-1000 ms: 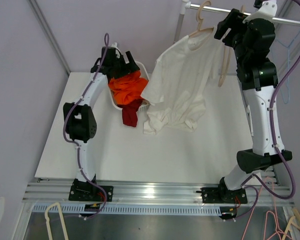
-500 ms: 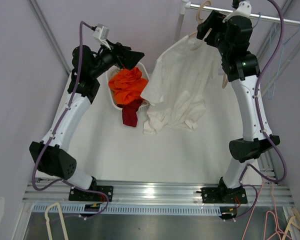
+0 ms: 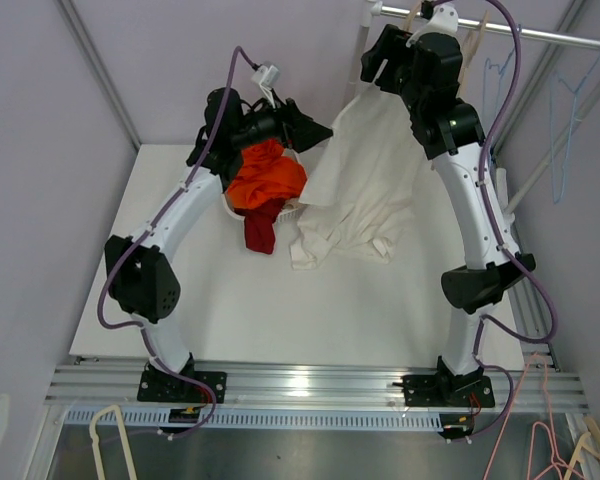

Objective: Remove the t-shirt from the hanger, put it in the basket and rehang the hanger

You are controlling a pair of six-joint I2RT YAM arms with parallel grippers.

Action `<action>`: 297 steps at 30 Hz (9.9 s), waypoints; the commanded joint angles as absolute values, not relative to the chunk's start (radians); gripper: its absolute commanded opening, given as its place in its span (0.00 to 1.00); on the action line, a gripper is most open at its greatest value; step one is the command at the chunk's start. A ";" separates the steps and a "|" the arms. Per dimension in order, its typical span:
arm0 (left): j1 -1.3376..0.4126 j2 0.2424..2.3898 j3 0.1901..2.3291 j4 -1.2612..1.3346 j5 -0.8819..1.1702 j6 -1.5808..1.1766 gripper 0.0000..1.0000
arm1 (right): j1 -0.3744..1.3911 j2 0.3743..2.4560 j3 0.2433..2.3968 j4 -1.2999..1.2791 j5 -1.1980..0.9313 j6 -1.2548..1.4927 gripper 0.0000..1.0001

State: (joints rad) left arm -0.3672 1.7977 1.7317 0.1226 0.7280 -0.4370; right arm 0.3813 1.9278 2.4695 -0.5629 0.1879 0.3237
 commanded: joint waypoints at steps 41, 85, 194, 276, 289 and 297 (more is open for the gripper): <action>-0.601 1.743 1.796 0.089 0.706 -0.362 0.99 | 0.434 1.940 2.511 -0.448 0.612 0.040 0.74; -0.640 1.663 1.736 0.049 0.661 -0.311 0.99 | 0.373 1.962 2.511 -0.226 0.647 -0.072 0.00; -1.720 1.075 0.954 0.049 -1.103 -0.187 0.01 | 0.508 1.758 2.183 -0.120 0.775 -0.052 0.00; -0.144 1.959 2.505 0.270 -0.201 -0.348 0.01 | 0.440 1.838 2.376 -0.235 0.528 0.005 0.00; -0.186 2.055 2.077 0.267 -0.146 -0.331 0.01 | 0.367 1.937 2.425 -0.091 0.525 -0.086 0.00; -0.221 2.135 2.199 -0.238 -0.144 -0.443 0.01 | 0.345 1.933 2.415 -0.089 0.523 -0.089 0.00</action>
State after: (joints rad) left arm -0.2085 2.1265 2.0655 0.0254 -0.1455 -0.3592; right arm 0.3588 1.9430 2.3703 -0.1677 0.5179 -0.0822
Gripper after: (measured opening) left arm 0.011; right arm 0.055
